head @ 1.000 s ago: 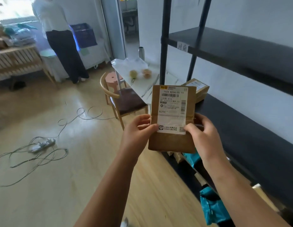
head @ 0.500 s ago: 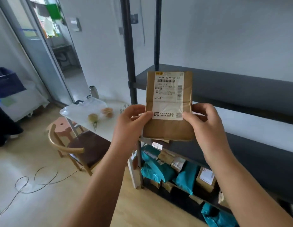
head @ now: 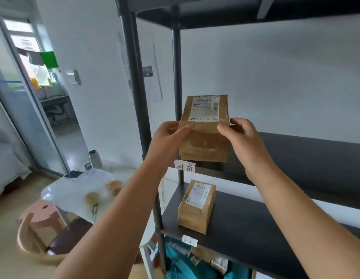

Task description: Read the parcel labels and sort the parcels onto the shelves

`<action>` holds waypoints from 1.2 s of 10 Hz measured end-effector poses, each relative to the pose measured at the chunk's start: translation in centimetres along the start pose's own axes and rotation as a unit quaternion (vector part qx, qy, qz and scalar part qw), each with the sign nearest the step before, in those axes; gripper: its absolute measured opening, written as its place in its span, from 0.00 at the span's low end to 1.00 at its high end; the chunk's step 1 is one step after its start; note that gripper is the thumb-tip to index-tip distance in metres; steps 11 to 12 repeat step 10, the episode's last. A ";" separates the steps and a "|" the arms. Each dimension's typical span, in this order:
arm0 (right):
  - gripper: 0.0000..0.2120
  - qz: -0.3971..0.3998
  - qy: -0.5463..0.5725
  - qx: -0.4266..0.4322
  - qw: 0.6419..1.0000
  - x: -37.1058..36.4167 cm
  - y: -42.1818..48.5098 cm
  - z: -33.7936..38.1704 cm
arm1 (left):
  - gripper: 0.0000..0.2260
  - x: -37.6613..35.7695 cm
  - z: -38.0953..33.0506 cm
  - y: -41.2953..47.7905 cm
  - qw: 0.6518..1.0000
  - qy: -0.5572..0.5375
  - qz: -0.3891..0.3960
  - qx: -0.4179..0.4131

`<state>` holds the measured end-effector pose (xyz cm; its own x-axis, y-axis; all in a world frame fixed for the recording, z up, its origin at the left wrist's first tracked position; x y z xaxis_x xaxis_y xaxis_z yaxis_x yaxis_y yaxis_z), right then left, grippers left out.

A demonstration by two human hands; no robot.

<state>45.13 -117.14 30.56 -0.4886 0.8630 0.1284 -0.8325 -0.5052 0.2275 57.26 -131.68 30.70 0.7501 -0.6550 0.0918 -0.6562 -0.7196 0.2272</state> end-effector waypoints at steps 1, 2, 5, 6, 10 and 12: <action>0.25 0.003 -0.013 -0.011 1.000 -1.5 2.6 -0.9 | 0.20 -0.3 0.7 2.9 1.000 0.014 0.002 0.002; 0.26 0.011 -0.025 -0.018 0.999 -3.2 4.1 -1.3 | 0.17 -0.1 1.2 5.5 1.000 0.029 0.006 -0.008; 0.26 -0.035 -0.116 -0.039 0.992 -5.6 5.2 -1.9 | 0.22 -0.3 4.1 8.7 0.994 0.099 0.038 -0.003; 0.26 -0.050 -0.136 -0.046 0.988 -6.0 4.9 -1.8 | 0.25 -0.2 4.4 9.0 0.992 0.120 0.045 -0.015; 0.23 -0.198 -0.257 0.016 0.946 -6.5 0.8 -0.9 | 0.23 2.2 4.4 4.6 0.961 0.213 0.039 -0.173; 0.23 -0.198 -0.257 0.016 0.946 -6.5 0.8 -0.9 | 0.23 2.2 4.4 4.6 0.961 0.213 0.039 -0.173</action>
Point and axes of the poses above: each hand's wrist, its own y-axis towards the middle knuckle, its own x-axis out of the back of the hand, z = x × y, the point moved 4 cm from there along y, towards the middle knuckle, and after that the axes turned 2 degrees about -x, right-handed, at the moved point
